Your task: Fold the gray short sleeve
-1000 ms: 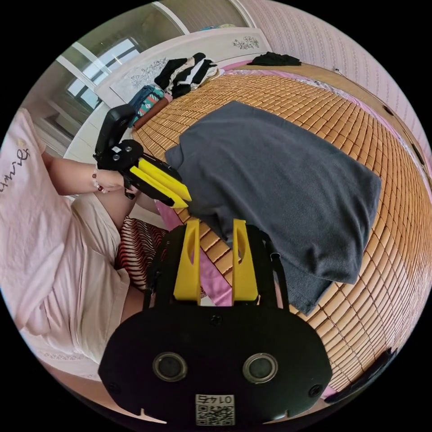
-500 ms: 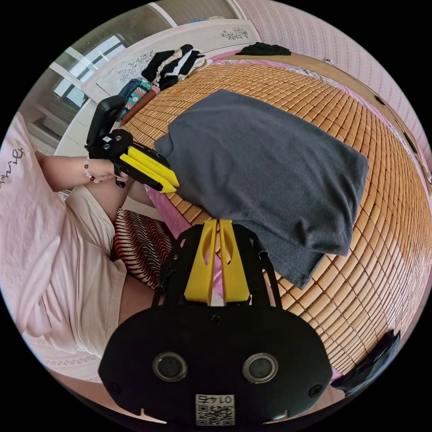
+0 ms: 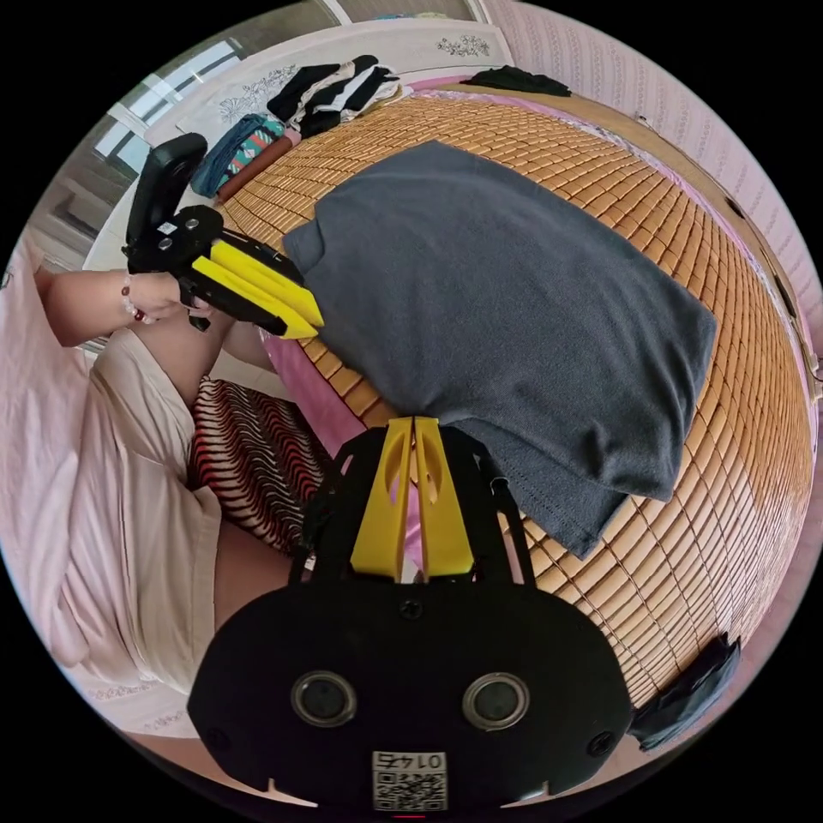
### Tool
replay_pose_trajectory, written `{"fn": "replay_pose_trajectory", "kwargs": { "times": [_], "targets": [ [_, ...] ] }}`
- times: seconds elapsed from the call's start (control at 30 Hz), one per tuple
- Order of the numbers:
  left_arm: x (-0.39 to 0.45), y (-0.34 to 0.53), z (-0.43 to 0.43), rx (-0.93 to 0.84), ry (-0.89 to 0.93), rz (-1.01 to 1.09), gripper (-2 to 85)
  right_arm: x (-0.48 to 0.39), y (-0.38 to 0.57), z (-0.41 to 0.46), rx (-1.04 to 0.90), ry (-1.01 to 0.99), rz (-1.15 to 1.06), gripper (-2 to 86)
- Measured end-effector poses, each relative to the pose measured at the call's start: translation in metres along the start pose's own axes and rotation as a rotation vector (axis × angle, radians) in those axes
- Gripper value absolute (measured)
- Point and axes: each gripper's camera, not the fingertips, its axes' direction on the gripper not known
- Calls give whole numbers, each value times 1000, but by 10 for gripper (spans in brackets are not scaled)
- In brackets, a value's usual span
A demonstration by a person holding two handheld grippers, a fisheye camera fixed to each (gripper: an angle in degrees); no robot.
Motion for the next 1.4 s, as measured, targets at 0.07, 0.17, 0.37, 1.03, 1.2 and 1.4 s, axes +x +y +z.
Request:
{"fn": "replay_pose_trajectory", "kwargs": {
  "times": [0.07,0.17,0.37,1.03,1.2,1.4],
  "targets": [
    [12,1,-8,25,-26,37,1,-2,1,-20,81,25,1,-9],
    [33,-4,-8,30,-117,133,-6,6,-14,-45,176,53,-8,-9],
    [66,-24,23,17,-240,198,-10,36,-124,-34,132,135,48,-5],
    [89,-5,63,54,-338,268,-10,106,-245,16,-198,186,27,-4],
    [83,-9,62,52,-322,272,-9,126,-221,-15,-105,172,66,-3],
    [87,-22,29,196,-222,342,23,159,-47,-108,282,45,423,23]
  ]
}}
